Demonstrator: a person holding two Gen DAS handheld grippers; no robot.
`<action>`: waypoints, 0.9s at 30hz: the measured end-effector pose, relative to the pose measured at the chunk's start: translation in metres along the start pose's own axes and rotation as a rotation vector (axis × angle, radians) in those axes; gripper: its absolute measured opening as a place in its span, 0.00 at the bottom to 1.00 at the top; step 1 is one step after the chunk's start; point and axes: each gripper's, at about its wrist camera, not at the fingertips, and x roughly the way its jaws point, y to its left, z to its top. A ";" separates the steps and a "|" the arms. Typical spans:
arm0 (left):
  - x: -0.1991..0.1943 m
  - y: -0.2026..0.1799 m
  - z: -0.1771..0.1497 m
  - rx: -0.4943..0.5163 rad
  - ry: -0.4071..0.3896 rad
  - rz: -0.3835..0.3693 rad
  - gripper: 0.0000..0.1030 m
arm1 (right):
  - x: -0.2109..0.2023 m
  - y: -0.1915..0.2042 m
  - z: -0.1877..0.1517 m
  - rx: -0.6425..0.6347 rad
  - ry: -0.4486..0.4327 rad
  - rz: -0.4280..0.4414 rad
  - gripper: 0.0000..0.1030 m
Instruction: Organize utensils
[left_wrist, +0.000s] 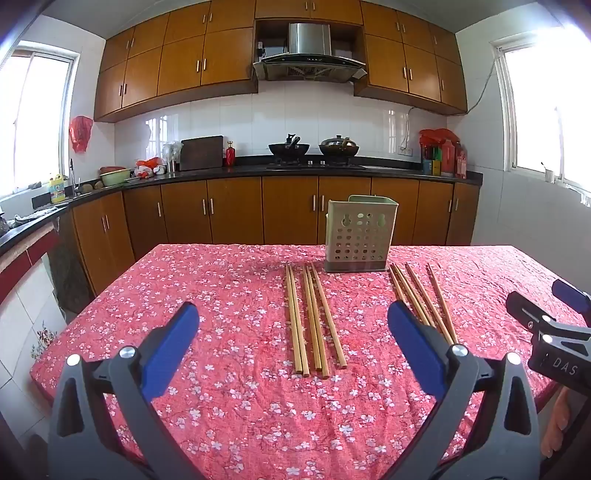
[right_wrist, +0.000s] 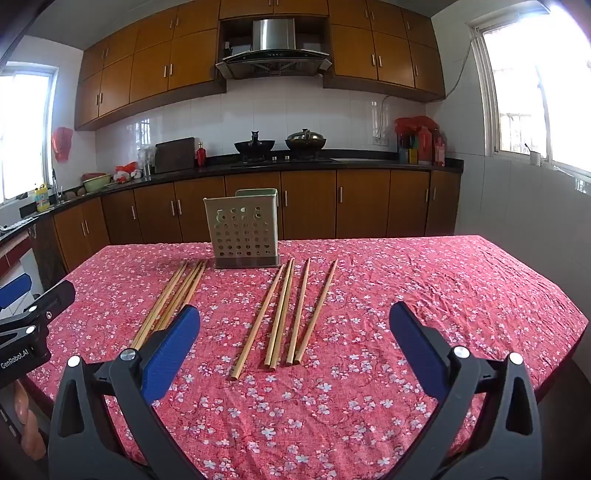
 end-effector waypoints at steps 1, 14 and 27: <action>0.000 0.000 0.000 0.000 0.000 0.000 0.96 | 0.000 0.000 0.000 0.000 0.001 0.000 0.98; -0.001 -0.001 0.000 0.002 -0.002 -0.007 0.96 | 0.001 -0.001 -0.001 0.002 0.000 0.001 0.98; -0.001 -0.002 -0.001 0.006 -0.001 -0.009 0.96 | 0.000 -0.002 -0.002 0.005 0.002 0.002 0.98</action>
